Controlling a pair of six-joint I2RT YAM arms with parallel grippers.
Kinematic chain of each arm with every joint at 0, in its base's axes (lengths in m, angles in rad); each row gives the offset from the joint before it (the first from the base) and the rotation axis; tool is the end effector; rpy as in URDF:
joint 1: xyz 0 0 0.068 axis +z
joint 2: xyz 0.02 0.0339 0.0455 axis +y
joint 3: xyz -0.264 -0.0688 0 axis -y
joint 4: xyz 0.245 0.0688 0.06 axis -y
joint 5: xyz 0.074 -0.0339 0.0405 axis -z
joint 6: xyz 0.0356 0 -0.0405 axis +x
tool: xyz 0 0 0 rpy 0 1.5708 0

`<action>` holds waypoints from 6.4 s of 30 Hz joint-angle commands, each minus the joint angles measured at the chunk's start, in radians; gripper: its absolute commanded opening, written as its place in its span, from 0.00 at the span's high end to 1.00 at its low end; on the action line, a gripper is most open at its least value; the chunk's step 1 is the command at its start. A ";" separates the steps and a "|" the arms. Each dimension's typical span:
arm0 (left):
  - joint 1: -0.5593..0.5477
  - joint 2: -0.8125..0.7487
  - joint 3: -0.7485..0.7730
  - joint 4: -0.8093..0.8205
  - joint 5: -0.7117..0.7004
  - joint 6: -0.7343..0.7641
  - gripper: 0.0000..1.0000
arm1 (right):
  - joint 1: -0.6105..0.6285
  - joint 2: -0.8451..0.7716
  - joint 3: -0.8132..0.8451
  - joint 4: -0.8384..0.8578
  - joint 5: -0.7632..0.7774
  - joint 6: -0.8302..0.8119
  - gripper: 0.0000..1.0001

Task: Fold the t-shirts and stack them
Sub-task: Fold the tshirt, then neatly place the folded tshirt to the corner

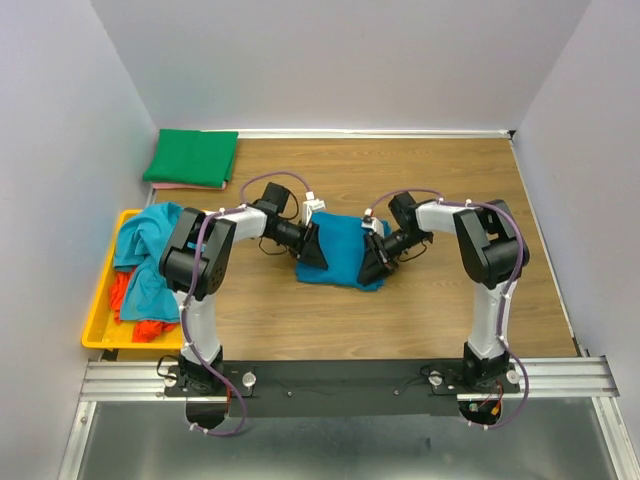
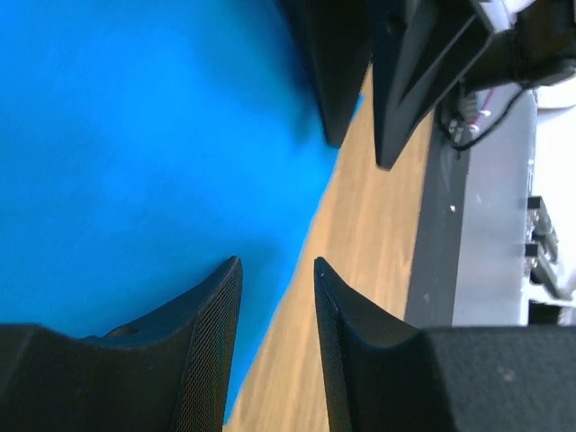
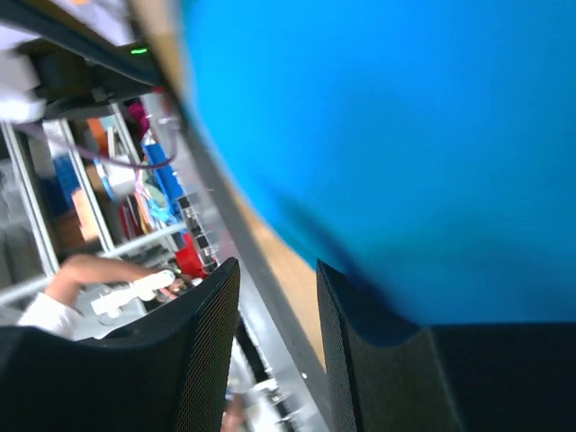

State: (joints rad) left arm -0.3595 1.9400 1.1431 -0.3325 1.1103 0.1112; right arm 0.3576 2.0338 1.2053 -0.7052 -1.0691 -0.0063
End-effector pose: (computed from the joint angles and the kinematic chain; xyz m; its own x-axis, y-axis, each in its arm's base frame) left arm 0.3331 -0.1592 0.1452 -0.7840 0.3473 -0.5144 0.6053 0.2443 -0.7576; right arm 0.3180 0.1521 0.1187 -0.9348 -0.3525 -0.0426 -0.2047 0.4369 0.8759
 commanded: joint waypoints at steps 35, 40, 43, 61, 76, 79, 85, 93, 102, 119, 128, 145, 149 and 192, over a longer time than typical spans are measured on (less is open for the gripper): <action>0.142 0.358 0.328 0.230 -0.018 -0.269 0.55 | -0.193 0.404 0.539 0.108 0.098 0.097 0.53; 0.148 0.347 0.464 0.118 -0.021 -0.176 0.54 | -0.255 0.384 0.497 0.151 0.243 0.098 0.54; 0.151 0.271 0.539 0.075 -0.046 -0.130 0.52 | -0.275 0.368 0.536 0.151 0.267 0.077 0.50; 0.336 -0.311 0.236 0.120 -0.351 -0.211 0.27 | 0.035 -0.122 0.418 0.115 0.662 -0.253 0.40; 0.352 -0.230 0.259 0.006 -0.480 -0.245 0.26 | 0.475 0.017 0.390 0.138 1.006 -0.267 0.53; 0.352 -0.233 0.250 0.000 -0.489 -0.228 0.26 | 0.488 0.042 0.379 0.139 1.014 -0.262 0.53; 0.352 -0.225 0.228 0.010 -0.475 -0.235 0.26 | 0.498 0.081 0.372 0.141 1.005 -0.256 0.53; 0.352 -0.208 0.207 0.024 -0.474 -0.238 0.26 | 0.501 0.124 0.330 0.147 1.000 -0.258 0.54; 0.352 -0.197 0.175 0.067 -0.446 -0.269 0.26 | 0.497 0.077 0.258 0.197 1.038 -0.302 0.95; 0.274 -0.067 0.018 0.417 -0.326 -0.697 0.26 | 0.394 -0.147 0.237 0.303 0.830 -0.316 1.00; 0.157 0.039 -0.017 0.699 -0.339 -0.948 0.23 | 0.377 -0.147 0.257 0.305 0.828 -0.302 0.99; 0.065 0.169 -0.063 0.828 -0.464 -1.225 0.24 | 0.368 -0.121 0.320 0.306 0.821 -0.259 0.99; 0.050 0.185 -0.057 0.865 -0.497 -1.269 0.26 | 0.368 -0.113 0.320 0.308 0.813 -0.236 0.99; 0.070 0.281 0.507 0.204 -0.909 -0.454 1.00 | 0.235 -0.208 0.355 0.283 0.825 -0.092 0.00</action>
State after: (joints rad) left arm -0.3313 2.1902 1.5566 0.0479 0.3042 -0.5888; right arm 0.6388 1.9022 1.5528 -0.3962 -0.2405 -0.1230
